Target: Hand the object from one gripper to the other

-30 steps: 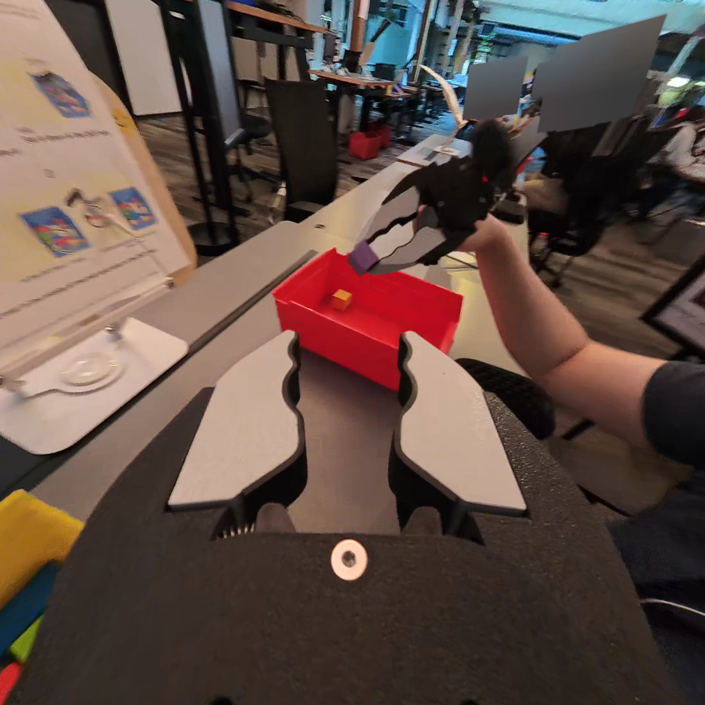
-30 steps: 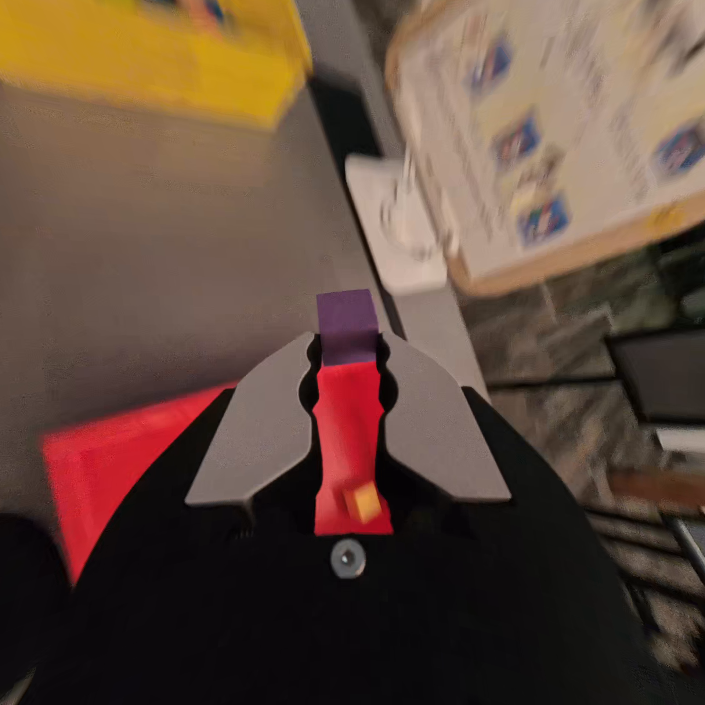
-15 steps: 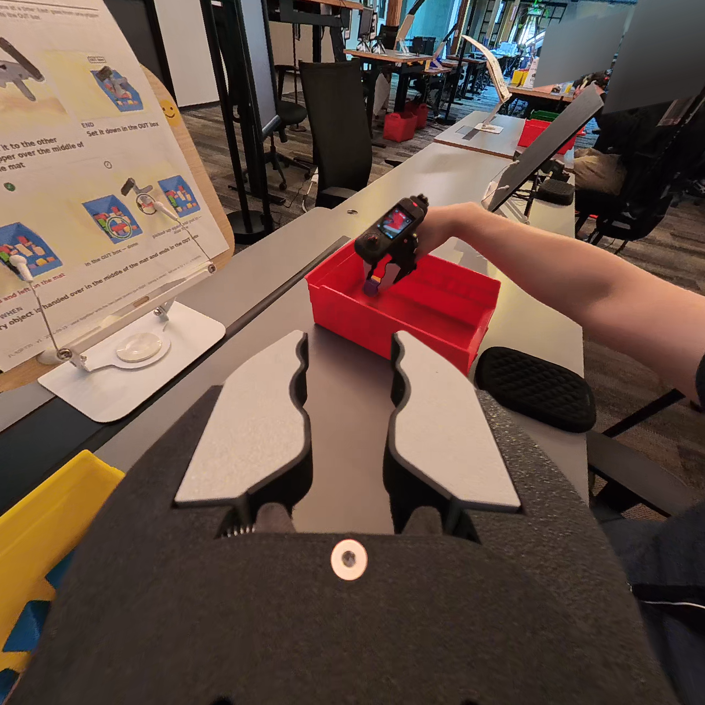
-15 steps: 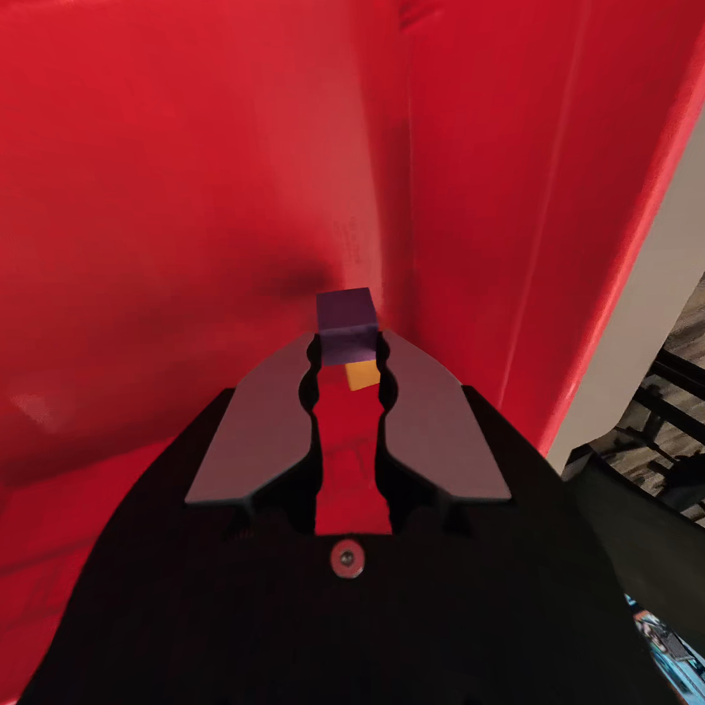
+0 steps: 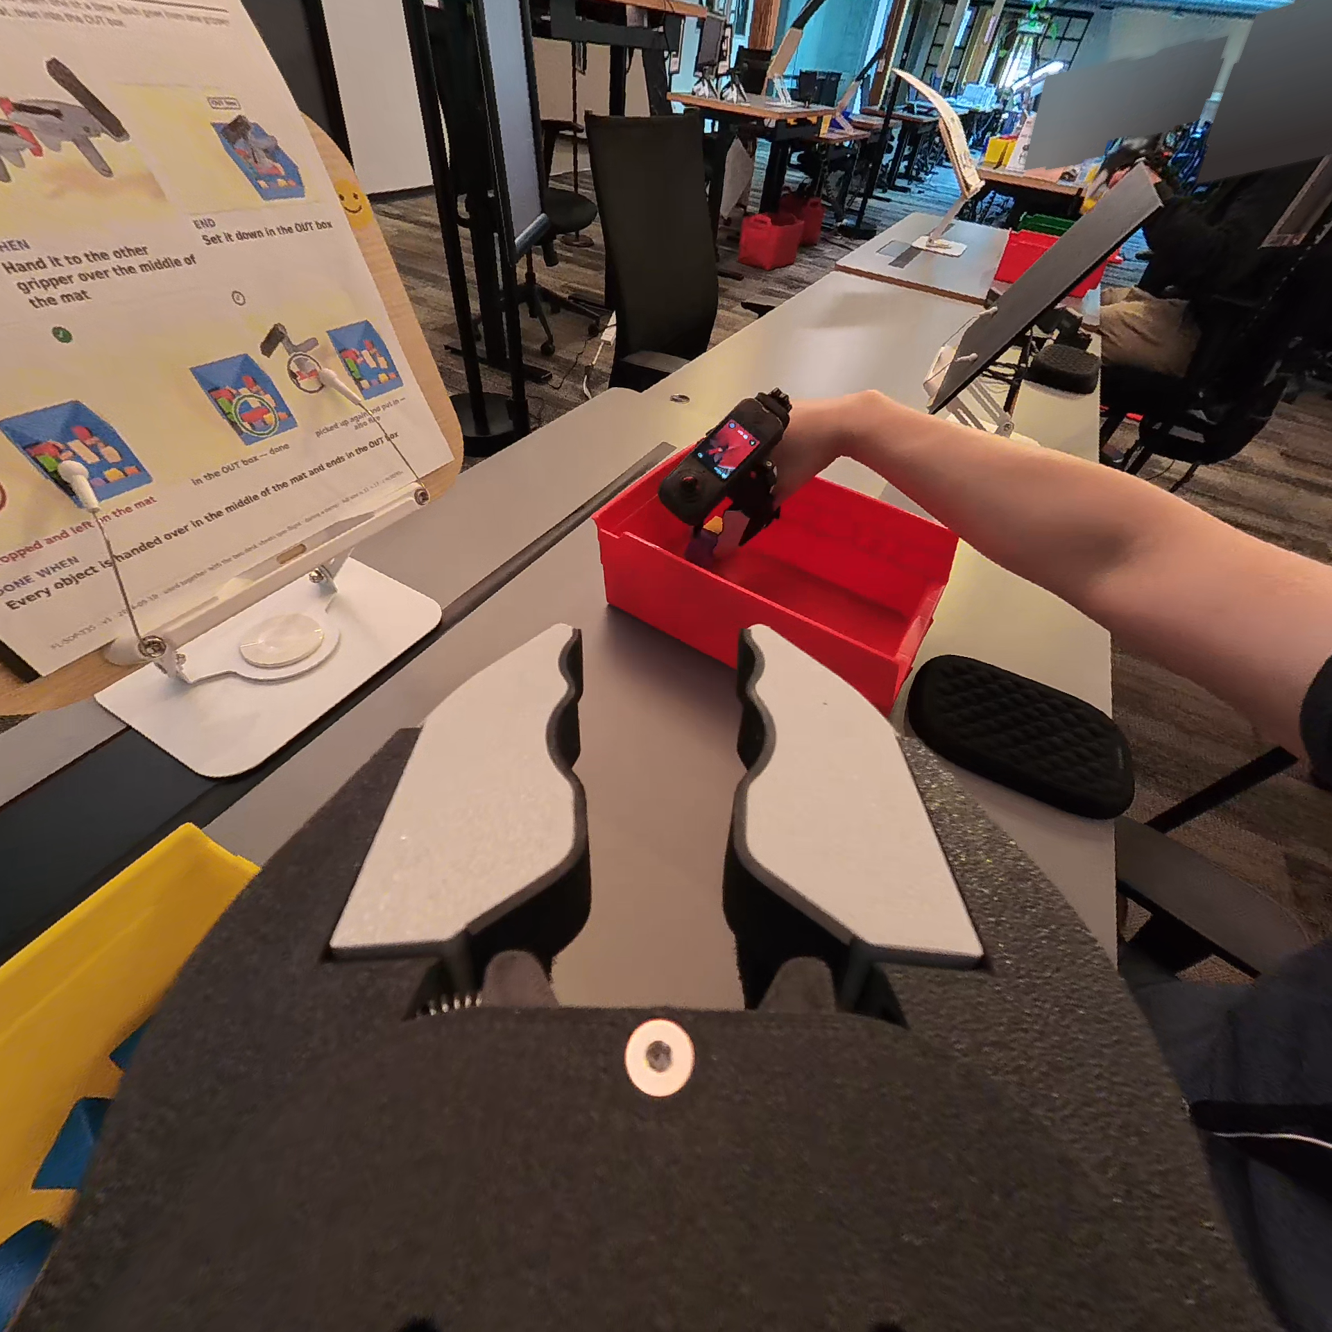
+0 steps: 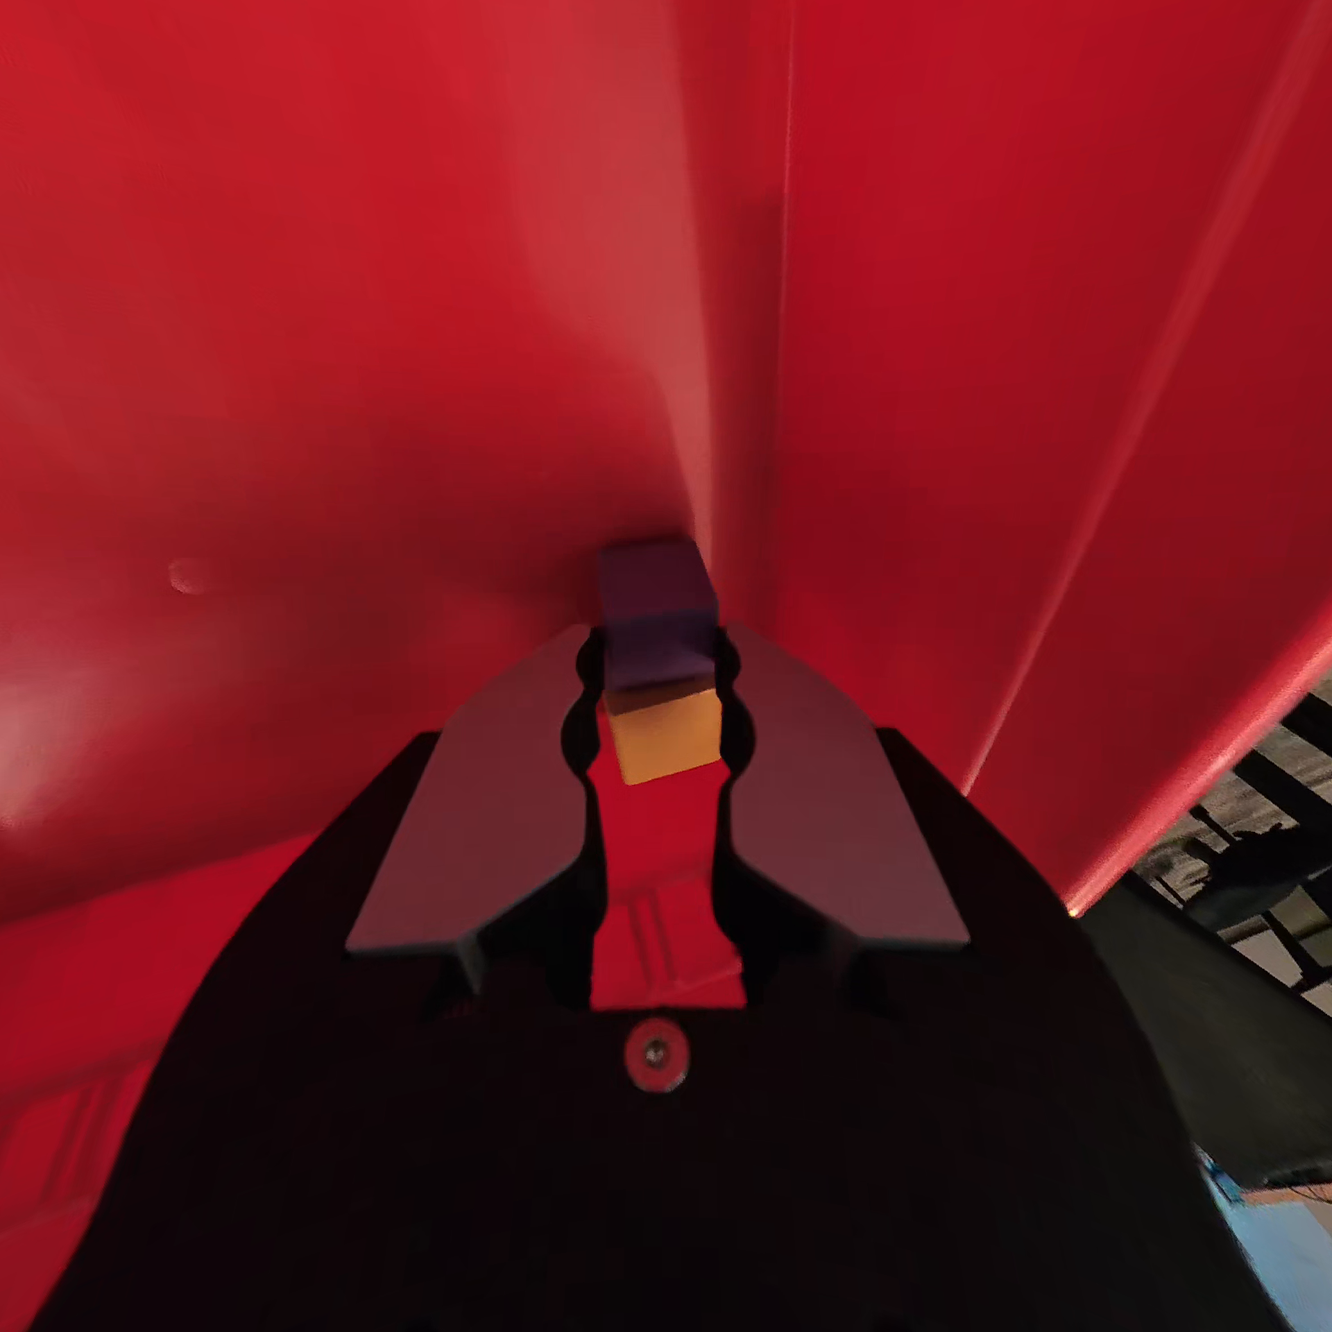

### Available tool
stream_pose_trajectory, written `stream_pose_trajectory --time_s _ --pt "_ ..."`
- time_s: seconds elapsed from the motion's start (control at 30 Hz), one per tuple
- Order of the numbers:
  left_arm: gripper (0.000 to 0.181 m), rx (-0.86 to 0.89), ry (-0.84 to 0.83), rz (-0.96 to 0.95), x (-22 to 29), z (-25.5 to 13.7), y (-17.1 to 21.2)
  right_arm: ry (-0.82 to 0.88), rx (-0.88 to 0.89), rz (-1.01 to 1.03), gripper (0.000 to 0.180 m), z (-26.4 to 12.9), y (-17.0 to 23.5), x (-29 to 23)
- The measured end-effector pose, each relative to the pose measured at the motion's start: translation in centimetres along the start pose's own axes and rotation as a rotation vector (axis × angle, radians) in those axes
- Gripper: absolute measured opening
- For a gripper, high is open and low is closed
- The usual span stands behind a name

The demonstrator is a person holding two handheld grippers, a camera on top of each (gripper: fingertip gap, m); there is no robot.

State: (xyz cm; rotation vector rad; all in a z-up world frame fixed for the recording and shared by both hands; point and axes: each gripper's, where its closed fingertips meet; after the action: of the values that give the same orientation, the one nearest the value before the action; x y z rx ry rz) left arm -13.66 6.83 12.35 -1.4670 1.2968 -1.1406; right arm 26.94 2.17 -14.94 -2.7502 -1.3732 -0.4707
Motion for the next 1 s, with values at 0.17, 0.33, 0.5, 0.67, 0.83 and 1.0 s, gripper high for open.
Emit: stream_pose_trajectory --time_s 0.17,0.33,0.5,0.67,0.83,1.0 --pt "0.041 -0.009 -0.011 -0.002 -0.4 -0.6 0.2 0.054 0.052 0.007 0.035 -0.7 -0.4 0.3" --pt "0.041 -0.106 -0.178 0.005 -3.7 -3.2 2.2 0.148 0.113 0.044 0.035 -4.2 -0.2 0.8" --pt "0.038 -0.353 -0.524 0.001 -9.3 -8.6 6.8 0.404 0.565 0.255 0.034 -15.1 -4.2 2.1" --pt "0.029 -0.554 -0.658 -0.147 -12.4 -12.1 12.0 0.647 1.068 0.176 0.023 -27.5 -9.5 -2.4" --pt "0.039 -0.780 -0.669 -0.209 -14.2 -13.3 17.6 0.669 0.975 0.077 0.027 -27.3 -10.1 -4.8" --pt "0.044 -0.985 -0.514 0.064 -14.1 -11.8 19.7 0.587 0.935 0.134 0.028 -24.6 -8.9 -4.3"
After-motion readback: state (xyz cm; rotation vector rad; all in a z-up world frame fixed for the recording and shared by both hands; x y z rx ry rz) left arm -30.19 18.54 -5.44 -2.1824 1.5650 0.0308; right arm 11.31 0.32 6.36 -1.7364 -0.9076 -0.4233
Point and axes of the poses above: each gripper's, where its closed fingertips meet, z out along the fingers, y out of its underside, x = y × z across the jaws, and after that the axes turned 2 degrees about x, right-handed
